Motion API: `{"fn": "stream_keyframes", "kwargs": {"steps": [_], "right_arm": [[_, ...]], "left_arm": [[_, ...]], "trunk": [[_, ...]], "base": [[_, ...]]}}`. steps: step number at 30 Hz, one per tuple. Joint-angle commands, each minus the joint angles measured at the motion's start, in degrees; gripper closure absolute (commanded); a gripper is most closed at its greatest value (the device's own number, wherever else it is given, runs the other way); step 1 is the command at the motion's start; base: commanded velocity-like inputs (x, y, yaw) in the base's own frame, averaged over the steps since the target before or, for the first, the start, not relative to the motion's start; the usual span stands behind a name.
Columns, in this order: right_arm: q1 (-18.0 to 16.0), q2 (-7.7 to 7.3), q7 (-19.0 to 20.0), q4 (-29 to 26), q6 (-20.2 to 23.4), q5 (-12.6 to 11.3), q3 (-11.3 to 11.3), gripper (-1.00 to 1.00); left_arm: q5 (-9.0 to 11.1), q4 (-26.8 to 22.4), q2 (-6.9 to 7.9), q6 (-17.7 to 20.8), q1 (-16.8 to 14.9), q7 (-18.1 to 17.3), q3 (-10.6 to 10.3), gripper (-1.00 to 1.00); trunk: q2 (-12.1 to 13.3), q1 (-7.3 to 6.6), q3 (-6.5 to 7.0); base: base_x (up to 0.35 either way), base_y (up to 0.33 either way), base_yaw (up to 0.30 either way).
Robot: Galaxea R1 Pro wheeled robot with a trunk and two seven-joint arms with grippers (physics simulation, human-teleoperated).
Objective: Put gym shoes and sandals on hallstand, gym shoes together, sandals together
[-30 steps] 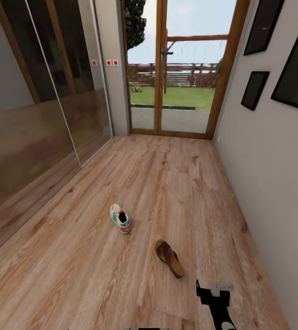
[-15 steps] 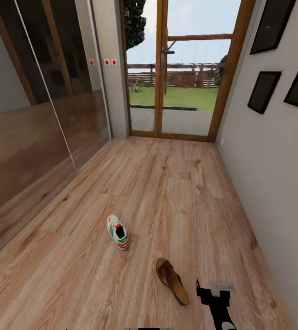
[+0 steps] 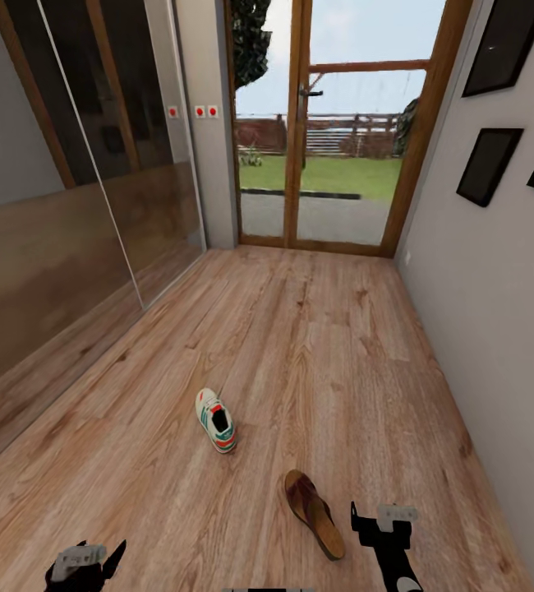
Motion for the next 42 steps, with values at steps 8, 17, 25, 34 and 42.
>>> {"fn": "stream_keyframes", "kwargs": {"steps": [8,17,25,34,42], "right_arm": [[-0.1,-0.14,-0.2,-0.8,0.4,5.3,3.7,-1.00],[-0.1,-0.13,5.0,-13.2,13.6,7.5,4.7,-1.00],[-0.1,-0.24,14.3,-16.8,19.9,7.8,4.7,-1.00],[-0.1,-0.51,19.0,-17.6,21.7,8.7,4.9,-1.00],[-0.1,-0.66,19.7,-17.6,22.0,14.6,5.0,-1.00]], "left_arm": [[-5.6,-1.2,-1.18,15.6,-15.9,-0.3,-2.3,-1.00],[-9.8,-1.0,-6.73,23.5,-28.6,1.9,-8.6,-1.00],[-10.5,-0.7,-7.88,23.9,-29.5,3.8,-12.3,-1.00],[-10.6,-0.5,-7.76,23.9,-29.1,3.7,-14.5,-1.00],[-10.6,-0.5,-7.93,23.7,-28.8,3.7,-14.9,-1.00]], "trunk": [[0.0,-0.01,-0.05],[0.0,-0.01,-0.05],[0.0,-0.01,-0.05],[0.0,-0.01,-0.05],[0.0,-0.01,-0.05]], "base": [[0.001,0.000,0.006],[0.000,0.000,0.000],[0.000,0.000,0.000],[0.000,0.000,0.000],[0.000,0.000,0.000]]}}
